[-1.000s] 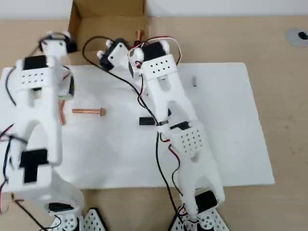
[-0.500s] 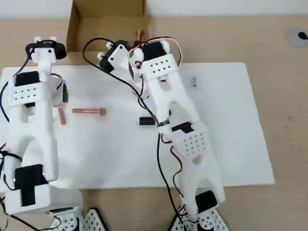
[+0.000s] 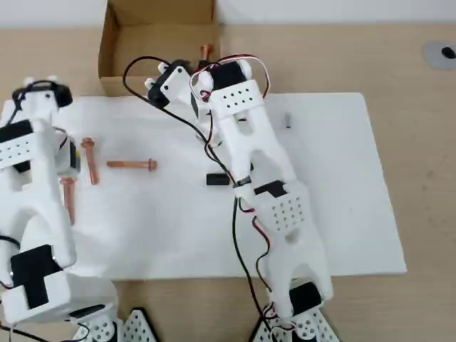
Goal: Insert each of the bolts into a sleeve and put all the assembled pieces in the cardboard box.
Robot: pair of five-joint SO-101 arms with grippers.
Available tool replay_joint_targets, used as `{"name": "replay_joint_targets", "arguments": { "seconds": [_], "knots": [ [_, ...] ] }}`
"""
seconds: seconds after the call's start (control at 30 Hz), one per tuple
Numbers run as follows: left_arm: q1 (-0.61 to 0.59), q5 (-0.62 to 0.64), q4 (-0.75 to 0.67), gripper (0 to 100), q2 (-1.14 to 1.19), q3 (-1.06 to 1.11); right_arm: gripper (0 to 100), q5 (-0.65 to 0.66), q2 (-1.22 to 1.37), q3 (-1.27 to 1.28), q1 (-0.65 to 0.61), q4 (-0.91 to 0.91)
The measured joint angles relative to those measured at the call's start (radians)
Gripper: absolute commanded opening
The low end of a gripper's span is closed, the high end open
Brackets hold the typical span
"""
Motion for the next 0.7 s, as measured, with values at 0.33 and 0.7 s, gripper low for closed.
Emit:
{"name": "replay_joint_targets", "arguments": {
  "seconds": [0.33,0.7],
  "knots": [
    [-0.012,-0.002,0.017,9,-0.006,0.117,0.9,0.000,0.000,0.000,0.000,0.000],
    [-0.069,-0.046,-0.015,9,-0.009,0.123,0.9,0.000,0.000,0.000,0.000,0.000]
  ]
}}
